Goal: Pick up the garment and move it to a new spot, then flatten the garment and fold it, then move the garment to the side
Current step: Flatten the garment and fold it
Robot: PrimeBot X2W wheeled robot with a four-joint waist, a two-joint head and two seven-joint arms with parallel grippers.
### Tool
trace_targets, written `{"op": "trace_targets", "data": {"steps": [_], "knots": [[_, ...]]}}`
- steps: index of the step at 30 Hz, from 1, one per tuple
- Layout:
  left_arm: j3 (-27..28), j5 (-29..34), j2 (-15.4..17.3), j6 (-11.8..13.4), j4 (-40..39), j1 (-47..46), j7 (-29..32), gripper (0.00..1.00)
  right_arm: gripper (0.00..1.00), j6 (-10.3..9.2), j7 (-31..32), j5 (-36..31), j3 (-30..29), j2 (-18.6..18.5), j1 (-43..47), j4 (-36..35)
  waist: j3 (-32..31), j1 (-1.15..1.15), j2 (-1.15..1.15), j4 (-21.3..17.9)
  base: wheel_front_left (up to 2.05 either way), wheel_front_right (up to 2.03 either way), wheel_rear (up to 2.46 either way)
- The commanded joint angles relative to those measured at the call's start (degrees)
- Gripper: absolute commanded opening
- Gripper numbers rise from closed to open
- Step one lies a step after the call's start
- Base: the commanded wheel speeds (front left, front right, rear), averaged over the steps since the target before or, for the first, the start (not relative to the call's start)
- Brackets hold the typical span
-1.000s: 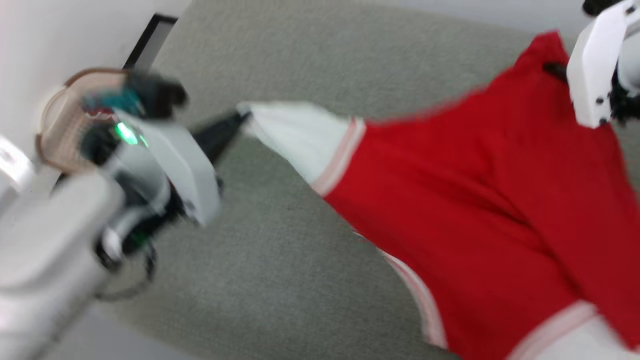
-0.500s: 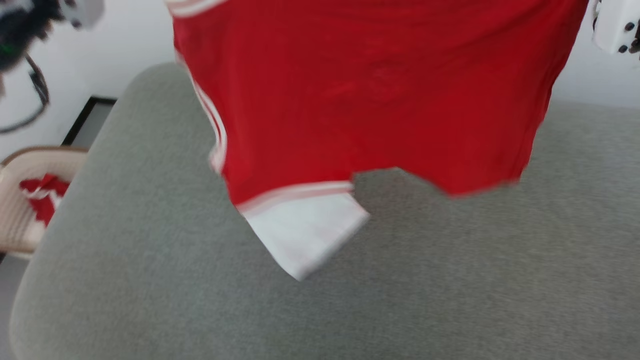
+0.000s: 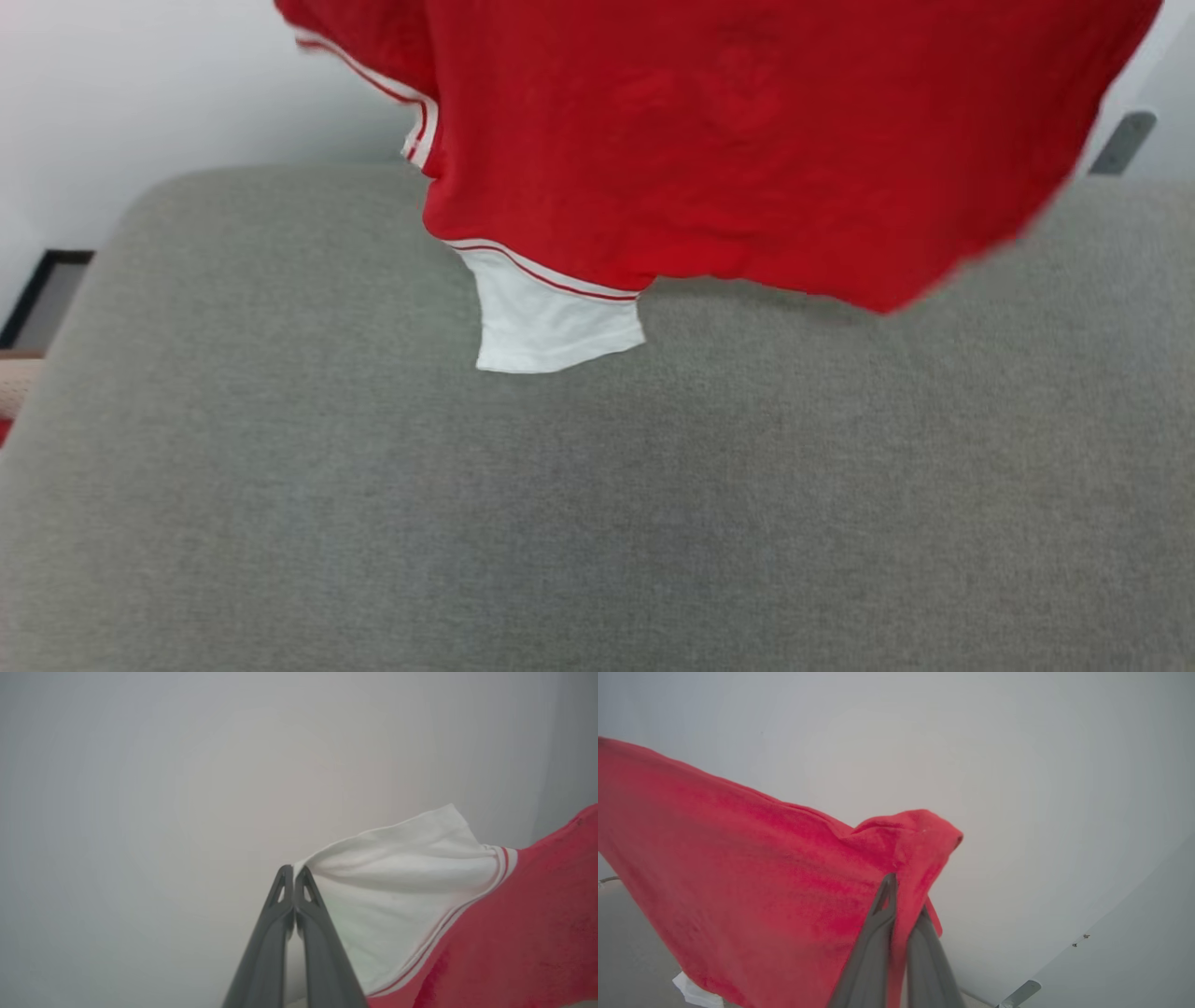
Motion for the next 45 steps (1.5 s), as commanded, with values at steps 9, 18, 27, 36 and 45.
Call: {"op": "trace_targets", "data": {"steps": [9, 18, 27, 36, 45], "knots": [[-0.6, 4.0, -0.4, -0.2, 3.8, -7.8, -5.6, 0.00, 0.00, -0.06, -2.7, -5.9, -4.8, 3.0, -6.4, 4.3, 18.0, 0.00, 0.00, -3.3, 0.00, 0.00, 0.00], [0.8, 13.6, -6.3, 3.4, 12.3, -23.1, -27.1, 0.00, 0.00, -0.05, -27.7, -22.6, -9.8, 13.9, -19.1, 21.3, 31.7, 0.00, 0.00, -3.6, 0.00, 0.00, 0.00], [2.3, 13.3, -10.0, 0.7, 15.7, -22.1, -37.1, 0.00, 0.00, -0.05, -34.3, -30.4, -12.5, 16.7, -19.0, 27.6, 39.0, 0.00, 0.00, 0.6, 0.00, 0.00, 0.00], [-1.6, 6.9, -9.6, -0.4, 10.7, -4.7, -36.0, 0.00, 0.00, -0.05, -33.7, -25.6, -9.0, 14.5, -6.5, 25.1, 32.9, 0.00, 0.00, 3.3, 0.00, 0.00, 0.00], [-10.3, -7.1, 2.3, 0.0, -6.9, 15.6, -22.7, 0.00, 0.00, -0.05, -30.4, -14.9, -2.6, 5.2, 9.3, 12.1, 21.7, 0.00, 0.00, 5.4, 0.00, 0.00, 0.00]]}}
